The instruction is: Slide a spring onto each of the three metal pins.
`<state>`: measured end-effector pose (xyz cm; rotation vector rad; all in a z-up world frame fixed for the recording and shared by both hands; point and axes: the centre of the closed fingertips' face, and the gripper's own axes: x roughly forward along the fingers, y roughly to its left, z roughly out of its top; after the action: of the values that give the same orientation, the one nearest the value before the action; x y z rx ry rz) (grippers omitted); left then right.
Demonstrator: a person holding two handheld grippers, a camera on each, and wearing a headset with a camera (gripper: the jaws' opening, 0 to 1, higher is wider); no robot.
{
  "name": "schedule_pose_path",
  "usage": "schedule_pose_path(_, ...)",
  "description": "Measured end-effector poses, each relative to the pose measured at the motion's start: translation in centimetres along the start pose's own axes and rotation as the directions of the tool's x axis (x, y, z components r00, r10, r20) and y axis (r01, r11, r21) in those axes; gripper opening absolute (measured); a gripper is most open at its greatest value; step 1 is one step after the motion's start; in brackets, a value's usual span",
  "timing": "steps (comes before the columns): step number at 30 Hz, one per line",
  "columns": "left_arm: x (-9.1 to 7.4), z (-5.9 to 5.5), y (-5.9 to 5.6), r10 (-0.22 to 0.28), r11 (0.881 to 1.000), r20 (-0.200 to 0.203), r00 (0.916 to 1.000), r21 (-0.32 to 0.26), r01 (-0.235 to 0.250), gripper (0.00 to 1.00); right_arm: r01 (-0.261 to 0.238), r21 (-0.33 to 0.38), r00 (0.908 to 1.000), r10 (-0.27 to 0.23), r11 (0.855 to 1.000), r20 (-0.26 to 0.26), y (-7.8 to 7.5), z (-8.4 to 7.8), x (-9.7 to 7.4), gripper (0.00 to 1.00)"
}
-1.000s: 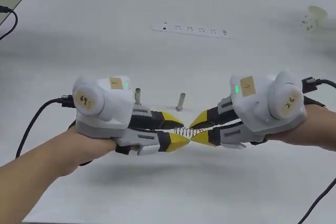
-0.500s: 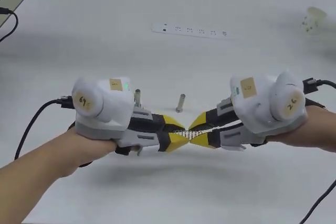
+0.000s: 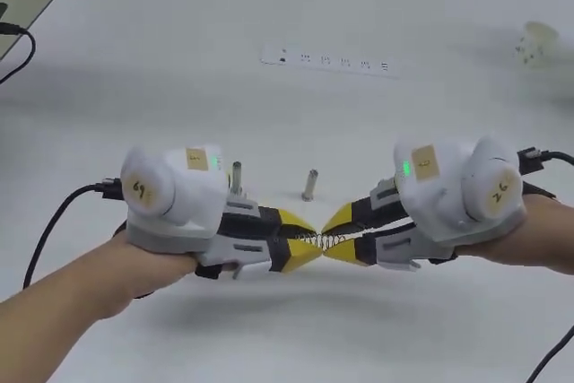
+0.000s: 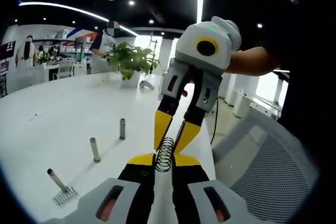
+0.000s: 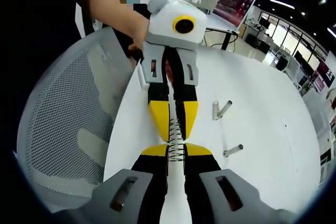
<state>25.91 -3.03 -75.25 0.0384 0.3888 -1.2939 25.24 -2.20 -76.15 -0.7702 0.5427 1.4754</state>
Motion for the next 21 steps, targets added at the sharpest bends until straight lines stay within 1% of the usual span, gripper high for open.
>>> schedule_pose_path(4, 0.01, -0.09, -0.17, -0.004, 1.000, -0.005, 1.0000, 0.010, 0.005, 0.03, -0.001, 0.006, 1.0000, 0.001, 1.000, 0.000, 0.11, -0.05, 0.06, 0.08)
schedule_pose_path(9, 0.09, -0.30, -0.35, -0.015, 1.000, -0.017, 0.9997, 0.005, 0.015, 0.02, -0.006, 0.023, 1.0000, 0.006, 1.000, 0.001, 0.28, -0.19, 0.12, 0.08)
schedule_pose_path(14, 0.12, -0.28, -0.59, -0.021, 1.000, -0.028, 0.9994, 0.019, 0.021, 0.02, -0.007, 0.026, 1.0000, 0.007, 1.000, 0.002, 0.39, -0.20, 0.12, 0.09)
schedule_pose_path(18, 0.09, -0.26, -0.74, -0.024, 1.000, -0.029, 0.9993, 0.014, 0.024, 0.02, -0.008, 0.031, 1.0000, 0.008, 0.999, 0.006, 0.45, -0.19, 0.05, 0.09)
schedule_pose_path(21, 0.00, -0.20, -0.86, -0.026, 1.000, -0.027, 0.9993, 0.011, 0.026, 0.02, -0.007, 0.045, 1.0000, 0.007, 0.999, 0.002, 0.44, -0.56, -0.08, 0.10)
